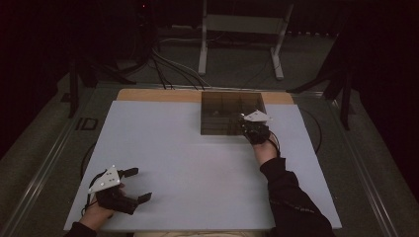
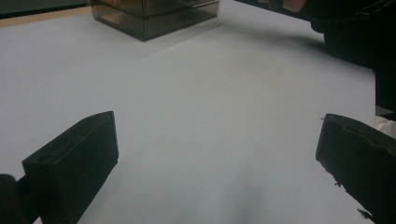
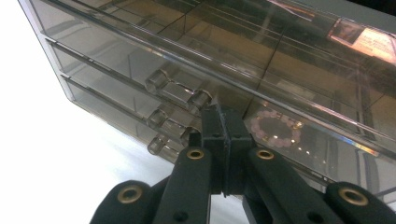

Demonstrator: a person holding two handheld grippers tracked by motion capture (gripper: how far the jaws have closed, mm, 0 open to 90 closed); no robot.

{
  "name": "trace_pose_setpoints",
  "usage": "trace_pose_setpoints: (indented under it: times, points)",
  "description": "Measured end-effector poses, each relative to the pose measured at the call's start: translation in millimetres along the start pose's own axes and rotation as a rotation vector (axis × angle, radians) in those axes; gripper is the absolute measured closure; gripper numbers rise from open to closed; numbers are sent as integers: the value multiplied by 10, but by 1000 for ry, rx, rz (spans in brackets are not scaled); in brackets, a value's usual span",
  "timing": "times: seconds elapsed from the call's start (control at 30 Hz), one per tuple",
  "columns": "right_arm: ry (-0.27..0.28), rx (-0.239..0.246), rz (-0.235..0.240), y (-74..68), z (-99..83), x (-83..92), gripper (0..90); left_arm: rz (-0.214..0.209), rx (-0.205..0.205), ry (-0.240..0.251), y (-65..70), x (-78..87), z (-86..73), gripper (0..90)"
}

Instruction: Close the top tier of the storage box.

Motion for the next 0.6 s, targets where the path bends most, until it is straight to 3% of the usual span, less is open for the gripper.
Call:
trace_pose_setpoints:
  times: [0.6]
  points:
    - [4, -19, 9, 7, -14, 92, 900, 1, -1, -1, -1, 2, 0, 0]
Point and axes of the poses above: each handheld gripper's, and its own axes: x roughly backward along the jaws, z roughly out of its top, y roughly to its right, the point moved 7 cm from there along -x, roughly forward along the jaws, and after that the axes turned 15 degrees about -y, right-handed, at the moved point
